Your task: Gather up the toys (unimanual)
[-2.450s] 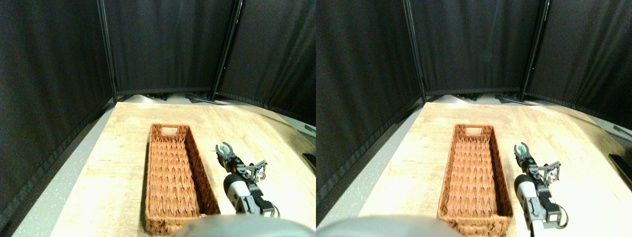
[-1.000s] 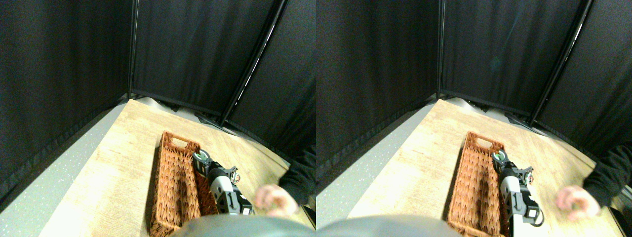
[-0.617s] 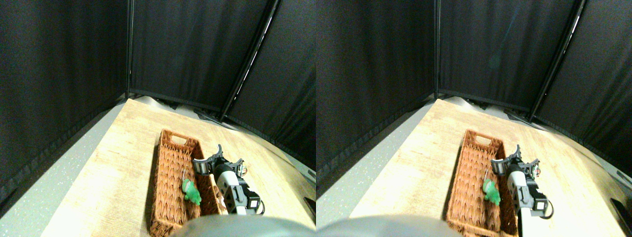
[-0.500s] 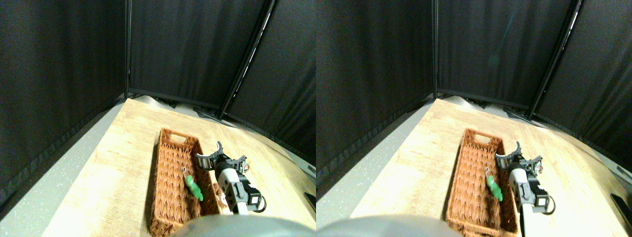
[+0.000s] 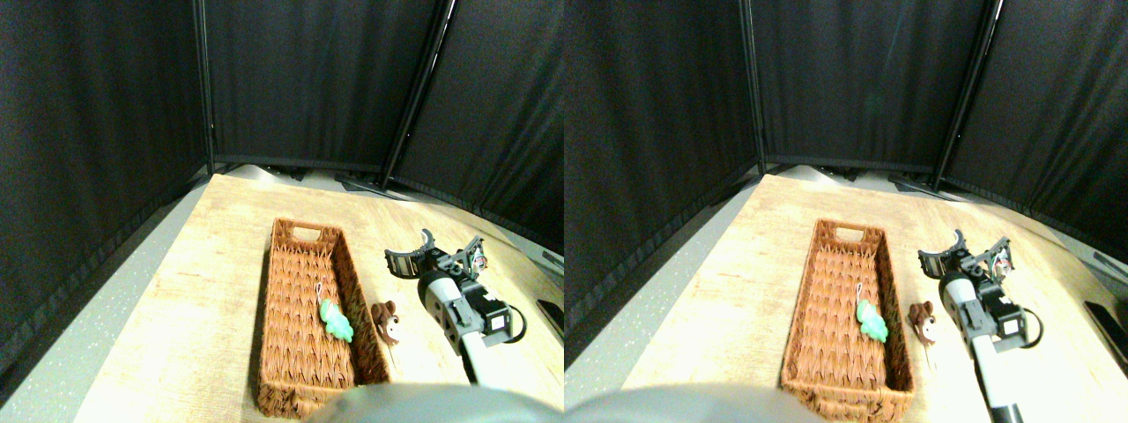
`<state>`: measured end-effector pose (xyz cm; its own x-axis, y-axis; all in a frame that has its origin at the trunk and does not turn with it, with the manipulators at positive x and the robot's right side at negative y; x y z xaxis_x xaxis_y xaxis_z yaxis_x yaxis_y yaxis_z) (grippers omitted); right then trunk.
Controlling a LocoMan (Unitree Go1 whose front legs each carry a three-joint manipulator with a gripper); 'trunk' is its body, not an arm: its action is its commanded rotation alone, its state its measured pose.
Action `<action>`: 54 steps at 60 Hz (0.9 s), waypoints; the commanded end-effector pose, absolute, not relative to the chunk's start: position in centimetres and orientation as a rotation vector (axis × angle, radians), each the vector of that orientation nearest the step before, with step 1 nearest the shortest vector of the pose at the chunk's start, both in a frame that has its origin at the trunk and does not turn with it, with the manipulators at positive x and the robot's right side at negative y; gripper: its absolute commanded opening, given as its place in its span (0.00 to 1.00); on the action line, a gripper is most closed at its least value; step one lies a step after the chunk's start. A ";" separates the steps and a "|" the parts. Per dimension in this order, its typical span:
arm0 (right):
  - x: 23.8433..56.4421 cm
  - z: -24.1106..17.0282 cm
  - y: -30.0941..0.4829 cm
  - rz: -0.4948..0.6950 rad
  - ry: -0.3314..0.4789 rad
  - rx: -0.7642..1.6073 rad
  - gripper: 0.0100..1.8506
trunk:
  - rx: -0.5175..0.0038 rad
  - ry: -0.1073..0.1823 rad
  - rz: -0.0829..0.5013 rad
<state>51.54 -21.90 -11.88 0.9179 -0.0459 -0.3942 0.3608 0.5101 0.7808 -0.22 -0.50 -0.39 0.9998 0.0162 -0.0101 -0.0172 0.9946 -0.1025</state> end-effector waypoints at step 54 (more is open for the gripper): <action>48.9 -18.7 -23.8 -0.347 0.514 1.270 0.57 | -0.148 0.020 0.022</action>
<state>48.59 -24.03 -18.90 0.8196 -0.0177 -0.5727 0.5518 0.2939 0.7805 -0.23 -0.51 -0.31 0.9998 0.0190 -0.0096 -0.0200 0.9925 -0.1206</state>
